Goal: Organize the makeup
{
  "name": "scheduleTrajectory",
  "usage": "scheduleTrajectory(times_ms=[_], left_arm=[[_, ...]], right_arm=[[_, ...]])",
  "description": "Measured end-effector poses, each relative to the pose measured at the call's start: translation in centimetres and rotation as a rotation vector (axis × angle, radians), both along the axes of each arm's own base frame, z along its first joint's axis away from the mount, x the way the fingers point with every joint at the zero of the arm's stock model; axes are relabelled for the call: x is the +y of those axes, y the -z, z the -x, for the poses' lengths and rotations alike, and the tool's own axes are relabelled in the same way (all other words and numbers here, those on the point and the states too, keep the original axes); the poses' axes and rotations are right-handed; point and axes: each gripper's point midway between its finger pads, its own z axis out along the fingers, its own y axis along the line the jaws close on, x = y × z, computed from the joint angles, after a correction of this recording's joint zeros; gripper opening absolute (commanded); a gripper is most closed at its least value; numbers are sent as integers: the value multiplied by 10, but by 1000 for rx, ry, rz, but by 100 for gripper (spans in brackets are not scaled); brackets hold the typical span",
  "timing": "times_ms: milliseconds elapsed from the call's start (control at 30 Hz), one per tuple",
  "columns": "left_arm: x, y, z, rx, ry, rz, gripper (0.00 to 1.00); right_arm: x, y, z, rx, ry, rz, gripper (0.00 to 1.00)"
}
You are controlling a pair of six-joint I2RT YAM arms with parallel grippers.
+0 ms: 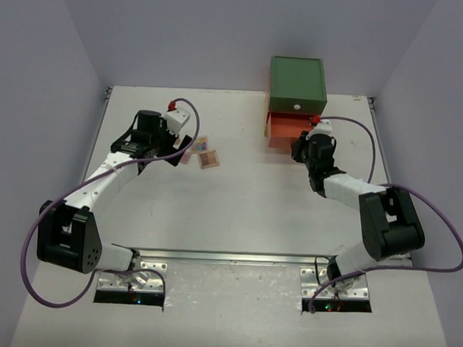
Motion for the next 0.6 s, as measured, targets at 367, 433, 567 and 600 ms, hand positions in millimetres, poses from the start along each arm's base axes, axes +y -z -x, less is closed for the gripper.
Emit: scheduleTrajectory(times_ms=[367, 433, 567, 600], left_arm=[[2, 0, -4, 0, -19, 7, 100], [4, 1, -5, -1, -26, 8, 100], [3, 2, -16, 7, -31, 6, 100], [3, 4, -20, 12, -33, 5, 100]], right_arm=[[-1, 9, 43, 51, -47, -7, 52], [1, 15, 48, 90, -70, 2, 65], [4, 20, 55, 151, -104, 18, 75], [4, 21, 57, 160, -113, 20, 77]])
